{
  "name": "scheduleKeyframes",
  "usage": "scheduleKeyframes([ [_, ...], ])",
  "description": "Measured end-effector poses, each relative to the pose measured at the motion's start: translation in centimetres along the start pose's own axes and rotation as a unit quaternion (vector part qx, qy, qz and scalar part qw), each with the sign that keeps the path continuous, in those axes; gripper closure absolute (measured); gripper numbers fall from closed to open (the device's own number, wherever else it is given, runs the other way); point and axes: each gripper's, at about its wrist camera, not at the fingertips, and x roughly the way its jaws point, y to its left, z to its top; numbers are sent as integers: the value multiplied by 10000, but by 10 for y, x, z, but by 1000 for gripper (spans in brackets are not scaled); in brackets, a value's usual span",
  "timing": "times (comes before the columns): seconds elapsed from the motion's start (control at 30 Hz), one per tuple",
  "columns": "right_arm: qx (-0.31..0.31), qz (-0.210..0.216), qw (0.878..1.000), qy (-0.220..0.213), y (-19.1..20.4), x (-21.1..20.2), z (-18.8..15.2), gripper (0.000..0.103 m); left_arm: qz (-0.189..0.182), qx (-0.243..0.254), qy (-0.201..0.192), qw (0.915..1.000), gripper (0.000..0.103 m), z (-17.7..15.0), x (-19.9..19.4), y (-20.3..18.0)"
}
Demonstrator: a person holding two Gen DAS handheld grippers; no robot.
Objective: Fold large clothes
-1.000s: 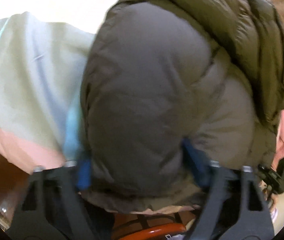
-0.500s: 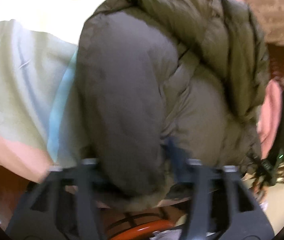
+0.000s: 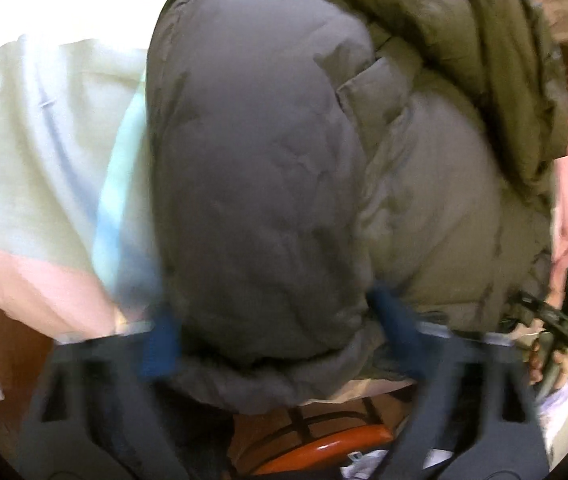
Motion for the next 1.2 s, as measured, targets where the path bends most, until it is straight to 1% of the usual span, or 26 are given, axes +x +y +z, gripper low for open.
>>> scheduleKeyframes([
  [0.03, 74, 331, 9994, -71, 0, -5, 1, 66, -248, -66, -11, 9997, 62, -1, -7, 10],
  [0.07, 103, 489, 9987, -137, 1, -9, 2, 76, -502, -148, -63, 9986, 76, 0, -14, 16],
  [0.1, 126, 742, 9968, -269, 3, -17, 5, 81, -742, -219, -105, 9969, 83, 1, -21, 19],
  [0.2, 259, 1502, 9861, -662, 4, -41, 11, 85, -1459, -415, -281, 9880, 87, 5, -42, 31],
  [0.23, 329, 1850, 9785, -853, 6, -53, 15, 85, -1685, -472, -328, 9840, 87, 8, -48, 34],
  [0.27, 434, 2322, 9655, -1094, 6, -68, 21, 85, -2013, -574, -385, 9771, 87, 14, -58, 38],
  [0.3, 524, 2618, 9557, -1238, 8, -77, 25, 85, -2264, -662, -423, 9709, 87, 15, -66, 39],
  [0.33, 696, 3002, 9407, -1416, 10, -88, 35, 85, -2603, -810, -464, 9610, 87, 24, -76, 43],
  [0.37, 858, 3246, 9297, -1515, 9, -94, 43, 85, -2849, -933, -482, 9528, 87, 33, -83, 46],
  [0.4, 1096, 3542, 9145, -1618, 7, -101, 57, 85, -3007, -1019, -506, 9469, 87, 42, -88, 47],
  [0.43, 1273, 3702, 9045, -1690, 9, -103, 70, 85, -3223, -1148, -590, 9378, 87, 59, -99, 48],
  [0.47, 1471, 3808, 8952, -1786, 10, -107, 88, 85, -3321, -1196, -716, 9329, 87, 73, -109, 46],
  [0.5, 1580, 3842, 8905, -1857, 13, -107, 98, 85, -3348, -1212, -838, 9307, 87, 82, -115, 41],
  [0.53, 1730, 3894, 8837, -1938, 15, -109, 114, 85, -3391, -1292, -1050, 9259, 87, 102, -127, 38],
  [0.6, 1893, 3974, 8732, -2090, 3, -114, 138, 85, -3493, -1450, -1248, 9173, 86, 128, -136, 24],
  [0.63, 1963, 3978, 8691, -2187, 7, -114, 149, 85, -3516, -1521, -1336, 9140, 86, 140, -133, 7],
  [0.73, 2279, 4032, 8532, -2399, 9, -107, 185, 84, -3538, -1722, -1525, 9066, 86, 180, -132, -6],
  [0.77, 2382, 4048, 8486, -2433, 10, -102, 198, 84, -3577, -1807, -1545, 9031, 85, 187, -125, -15],
  [0.83, 2535, 4081, 8424, -2440, -5, -98, 219, 84, -3695, -1947, -1560, 8951, 84, 212, -116, -27],
  [0.87, 2582, 4095, 8407, -2427, -17, -99, 228, 83, -3697, -1948, -1577, 8947, 83, 228, -108, -42],
  [0.93, 2689, 4167, 8365, -2330, -26, -85, 245, 80, -3660, -1831, -1558, 8990, 82, 251, -98, -60],
  [1.0, 2892, 4289, 8265, -2219, -36, -70, 255, 73, -3723, -1786, -1553, 8974, 78, 259, -92, -57],
  [1.03, 3062, 4381, 8170, -2163, -44, -62, 257, 69, -3774, -1814, -1573, 8944, 76, 264, -87, -56],
  [1.07, 3168, 4442, 8103, -2140, -54, -58, 259, 65, -3855, -1909, -1619, 8881, 71, 269, -82, -53],
  [1.13, 3302, 4620, 7946, -2150, -65, -54, 265, 57, -4078, -2138, -1741, 8704, 68, 277, -76, -41],
  [1.2, 3275, 4694, 7827, -2445, -73, -62, 264, 45, -4228, -2313, -1920, 8549, 67, 279, -75, -28],
])
